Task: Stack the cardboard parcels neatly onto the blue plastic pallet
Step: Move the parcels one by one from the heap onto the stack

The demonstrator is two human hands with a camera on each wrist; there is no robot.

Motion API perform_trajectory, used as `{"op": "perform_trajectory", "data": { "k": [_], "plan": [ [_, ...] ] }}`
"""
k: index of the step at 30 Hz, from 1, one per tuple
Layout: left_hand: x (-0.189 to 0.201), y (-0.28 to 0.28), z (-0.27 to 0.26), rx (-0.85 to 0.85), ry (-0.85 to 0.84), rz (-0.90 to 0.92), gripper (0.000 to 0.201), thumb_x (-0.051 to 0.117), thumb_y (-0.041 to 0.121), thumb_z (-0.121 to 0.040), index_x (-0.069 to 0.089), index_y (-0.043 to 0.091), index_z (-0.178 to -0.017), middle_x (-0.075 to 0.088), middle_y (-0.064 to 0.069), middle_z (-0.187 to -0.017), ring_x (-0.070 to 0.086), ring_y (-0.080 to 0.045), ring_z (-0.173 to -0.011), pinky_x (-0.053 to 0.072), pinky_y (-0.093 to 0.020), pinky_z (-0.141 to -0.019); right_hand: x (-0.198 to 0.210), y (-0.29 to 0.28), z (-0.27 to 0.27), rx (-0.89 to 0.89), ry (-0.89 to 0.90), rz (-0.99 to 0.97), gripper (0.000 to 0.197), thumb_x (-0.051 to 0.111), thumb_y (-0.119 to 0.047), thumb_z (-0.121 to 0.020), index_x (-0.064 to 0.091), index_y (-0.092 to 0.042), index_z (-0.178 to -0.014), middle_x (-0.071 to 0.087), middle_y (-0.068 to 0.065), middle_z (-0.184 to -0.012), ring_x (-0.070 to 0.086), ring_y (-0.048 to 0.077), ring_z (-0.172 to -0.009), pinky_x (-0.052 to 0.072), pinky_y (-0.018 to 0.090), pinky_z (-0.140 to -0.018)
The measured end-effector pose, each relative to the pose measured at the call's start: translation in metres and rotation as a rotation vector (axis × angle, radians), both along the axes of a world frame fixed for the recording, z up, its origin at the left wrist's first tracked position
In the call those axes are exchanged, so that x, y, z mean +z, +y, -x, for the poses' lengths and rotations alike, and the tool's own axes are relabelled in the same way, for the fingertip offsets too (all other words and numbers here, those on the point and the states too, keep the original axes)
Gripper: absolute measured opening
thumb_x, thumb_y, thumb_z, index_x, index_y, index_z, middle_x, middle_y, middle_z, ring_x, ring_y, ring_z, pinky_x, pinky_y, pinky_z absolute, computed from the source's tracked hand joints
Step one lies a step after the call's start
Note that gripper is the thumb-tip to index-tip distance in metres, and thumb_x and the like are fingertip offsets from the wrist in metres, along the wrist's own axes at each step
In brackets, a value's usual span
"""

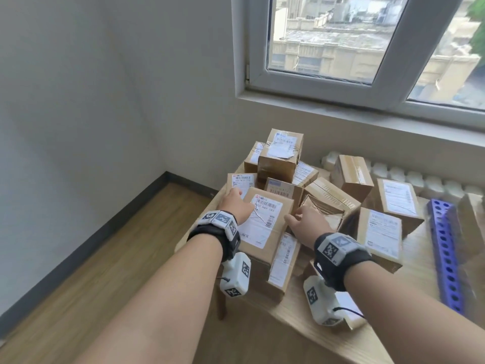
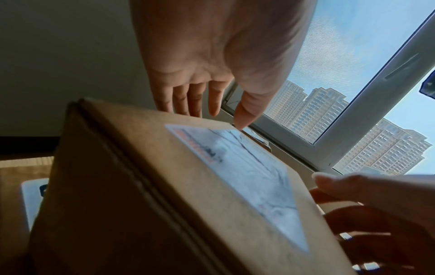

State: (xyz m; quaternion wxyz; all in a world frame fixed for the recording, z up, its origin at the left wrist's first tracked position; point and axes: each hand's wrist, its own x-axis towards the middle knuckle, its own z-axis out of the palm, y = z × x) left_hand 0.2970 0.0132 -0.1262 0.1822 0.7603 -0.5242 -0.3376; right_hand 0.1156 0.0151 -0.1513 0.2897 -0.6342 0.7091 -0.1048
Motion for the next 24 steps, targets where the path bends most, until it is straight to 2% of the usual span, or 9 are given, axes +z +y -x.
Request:
{"op": "perform_trajectory", "data": {
  "k": [4, 7, 11, 15, 17, 20, 22, 24],
  "plan": [
    [-0.008, -0.006, -0.007, -0.040, 0.046, -0.102, 0.057, 0.054, 0.029, -0.093, 0.033, 0.015, -0.145, 0.053, -0.004, -0.136, 0.058, -0.025, -0.114, 0.049, -0.035, -0.095, -0.015, 0.004, -0.009, -0.040, -0.094, -0.111, 0.048, 0.047, -0.055, -0.091, 0.057, -0.014, -0.114, 0.066, 0.004, -0.105, 0.067, 0.022, -0.090, 0.057, 0.043, -0.085],
    [-0.017, -0.006, -0.013, -0.057, 0.162, -0.184, 0.050, 0.056, 0.036, -0.090, 0.047, 0.015, -0.134, 0.064, -0.005, -0.121, 0.064, -0.024, -0.102, 0.052, -0.039, -0.095, -0.022, 0.011, -0.019, -0.059, -0.136, -0.146, 0.054, 0.041, -0.059, -0.093, 0.058, -0.012, -0.116, 0.066, 0.005, -0.111, 0.066, 0.025, -0.096, 0.054, 0.045, -0.090],
    [-0.027, -0.003, -0.021, -0.036, 0.306, -0.234, 0.041, 0.058, 0.038, -0.089, 0.060, 0.014, -0.122, 0.069, -0.005, -0.113, 0.066, -0.022, -0.097, 0.052, -0.038, -0.093, -0.027, 0.022, -0.034, -0.155, -0.212, -0.135, 0.056, 0.042, -0.057, -0.095, 0.054, -0.011, -0.126, 0.064, 0.006, -0.119, 0.064, 0.024, -0.101, 0.053, 0.044, -0.092],
    [-0.025, -0.003, -0.024, -0.031, 0.404, -0.224, 0.038, 0.062, 0.036, -0.084, 0.056, 0.017, -0.117, 0.069, -0.001, -0.103, 0.066, -0.019, -0.094, 0.055, -0.039, -0.087, -0.028, 0.028, -0.037, -0.275, -0.304, -0.084, 0.060, 0.048, -0.058, -0.093, 0.047, -0.015, -0.134, 0.062, 0.001, -0.124, 0.060, 0.018, -0.097, 0.053, 0.036, -0.087],
    [-0.019, -0.003, -0.023, -0.022, 0.471, -0.192, 0.045, 0.065, 0.036, -0.081, 0.050, 0.016, -0.119, 0.065, 0.001, -0.098, 0.064, -0.017, -0.092, 0.056, -0.042, -0.087, -0.023, 0.032, -0.036, -0.339, -0.350, -0.051, 0.062, 0.049, -0.062, -0.090, 0.047, -0.018, -0.134, 0.062, -0.001, -0.124, 0.061, 0.019, -0.098, 0.054, 0.038, -0.088],
    [-0.011, -0.008, -0.018, -0.068, 0.476, -0.137, 0.064, 0.069, 0.048, -0.068, 0.050, 0.011, -0.116, 0.066, -0.002, -0.099, 0.065, -0.019, -0.094, 0.055, -0.045, -0.088, -0.012, 0.040, -0.029, -0.396, -0.373, 0.002, 0.062, 0.048, -0.064, -0.089, 0.049, -0.019, -0.132, 0.064, 0.000, -0.122, 0.064, 0.021, -0.104, 0.055, 0.043, -0.091],
    [-0.005, -0.010, -0.011, -0.107, 0.499, -0.115, 0.058, 0.070, 0.050, -0.068, 0.054, 0.011, -0.108, 0.069, -0.004, -0.096, 0.067, -0.021, -0.092, 0.055, -0.045, -0.088, -0.002, 0.047, -0.023, -0.420, -0.397, 0.042, 0.059, 0.047, -0.061, -0.091, 0.050, -0.018, -0.132, 0.065, 0.000, -0.120, 0.065, 0.021, -0.102, 0.055, 0.040, -0.088],
    [-0.001, -0.010, 0.001, -0.148, 0.551, -0.142, 0.055, 0.072, 0.051, -0.071, 0.056, 0.012, -0.107, 0.071, -0.004, -0.093, 0.069, -0.021, -0.086, 0.057, -0.041, -0.081, 0.007, 0.056, -0.012, -0.438, -0.415, 0.079, 0.056, 0.047, -0.060, -0.092, 0.051, -0.019, -0.130, 0.066, -0.001, -0.116, 0.066, 0.020, -0.099, 0.056, 0.039, -0.088]
  ]
}}
